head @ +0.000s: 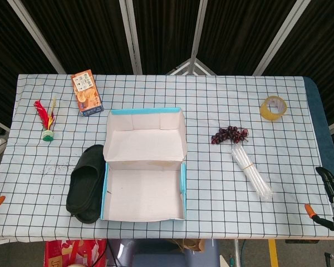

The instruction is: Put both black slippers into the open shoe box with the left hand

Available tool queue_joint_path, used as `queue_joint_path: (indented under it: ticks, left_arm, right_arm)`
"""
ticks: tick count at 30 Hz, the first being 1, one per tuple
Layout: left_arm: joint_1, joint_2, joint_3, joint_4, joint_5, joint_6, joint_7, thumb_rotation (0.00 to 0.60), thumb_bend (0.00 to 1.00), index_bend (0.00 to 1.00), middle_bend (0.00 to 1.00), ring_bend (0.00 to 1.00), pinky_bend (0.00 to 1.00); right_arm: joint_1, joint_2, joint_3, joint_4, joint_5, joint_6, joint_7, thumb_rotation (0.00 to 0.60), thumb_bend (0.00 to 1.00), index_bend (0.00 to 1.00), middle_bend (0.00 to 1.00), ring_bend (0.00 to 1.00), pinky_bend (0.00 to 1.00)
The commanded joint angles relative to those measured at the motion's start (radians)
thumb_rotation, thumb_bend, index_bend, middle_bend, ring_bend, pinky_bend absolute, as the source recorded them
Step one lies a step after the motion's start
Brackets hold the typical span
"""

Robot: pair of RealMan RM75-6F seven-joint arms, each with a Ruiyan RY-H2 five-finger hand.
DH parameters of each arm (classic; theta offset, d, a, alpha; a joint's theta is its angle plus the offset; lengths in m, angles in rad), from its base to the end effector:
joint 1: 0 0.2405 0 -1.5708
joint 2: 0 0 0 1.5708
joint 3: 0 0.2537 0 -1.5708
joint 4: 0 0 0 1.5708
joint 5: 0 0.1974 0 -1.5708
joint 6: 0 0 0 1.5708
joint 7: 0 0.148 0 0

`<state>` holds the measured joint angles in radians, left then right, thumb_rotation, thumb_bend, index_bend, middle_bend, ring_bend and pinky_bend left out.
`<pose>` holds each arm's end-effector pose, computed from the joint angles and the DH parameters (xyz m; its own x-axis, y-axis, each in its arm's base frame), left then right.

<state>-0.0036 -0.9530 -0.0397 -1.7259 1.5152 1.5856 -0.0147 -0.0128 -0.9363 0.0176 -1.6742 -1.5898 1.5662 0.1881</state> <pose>-0.2973 0.1564 0.2213 0.4329 -0.0563 0.8997 0.9013 0.0454 -0.4308 -0.3026 -0.1476 0.2208 0.3365 0.0045 0.9417 -0.9416 -0.0108 0.3365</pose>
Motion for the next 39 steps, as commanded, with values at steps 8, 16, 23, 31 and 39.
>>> queue_joint_path:
  ticks: [8, 16, 23, 31, 39]
  left_arm:
    - [-0.003, 0.001, 0.006, -0.018, 0.022, 0.0, 0.021, 0.6, 0.16, 0.11, 0.08, 0.0, 0.11]
    - [-0.023, -0.004, 0.009, -0.021, 0.016, -0.044, 0.021, 0.6, 0.16, 0.11, 0.08, 0.0, 0.11]
    - [-0.082, 0.065, 0.031, -0.078, 0.032, -0.169, -0.049, 0.6, 0.15, 0.09, 0.08, 0.0, 0.11]
    - [-0.325, 0.309, -0.006, -0.206, -0.098, -0.635, -0.247, 0.6, 0.15, 0.08, 0.08, 0.0, 0.11]
    - [-0.533, 0.385, -0.056, -0.197, -0.215, -1.013, -0.332, 0.6, 0.15, 0.08, 0.08, 0.0, 0.11]
  right_arm:
    - [-0.006, 0.002, -0.006, 0.004, 0.005, -0.003, -0.001, 0.6, 0.31, 0.03, 0.11, 0.18, 0.13]
    - [-0.013, 0.009, -0.004, 0.001, 0.018, 0.001, 0.005, 0.6, 0.31, 0.03, 0.11, 0.18, 0.13]
    - [-0.014, 0.01, -0.006, 0.007, 0.027, -0.008, 0.011, 0.6, 0.31, 0.03, 0.11, 0.18, 0.13]
    - [0.005, 0.007, -0.005, -0.008, 0.031, -0.043, -0.011, 0.6, 0.31, 0.03, 0.11, 0.18, 0.13]
    - [0.016, 0.001, -0.002, -0.004, 0.052, -0.071, -0.024, 0.6, 0.31, 0.03, 0.11, 0.18, 0.13]
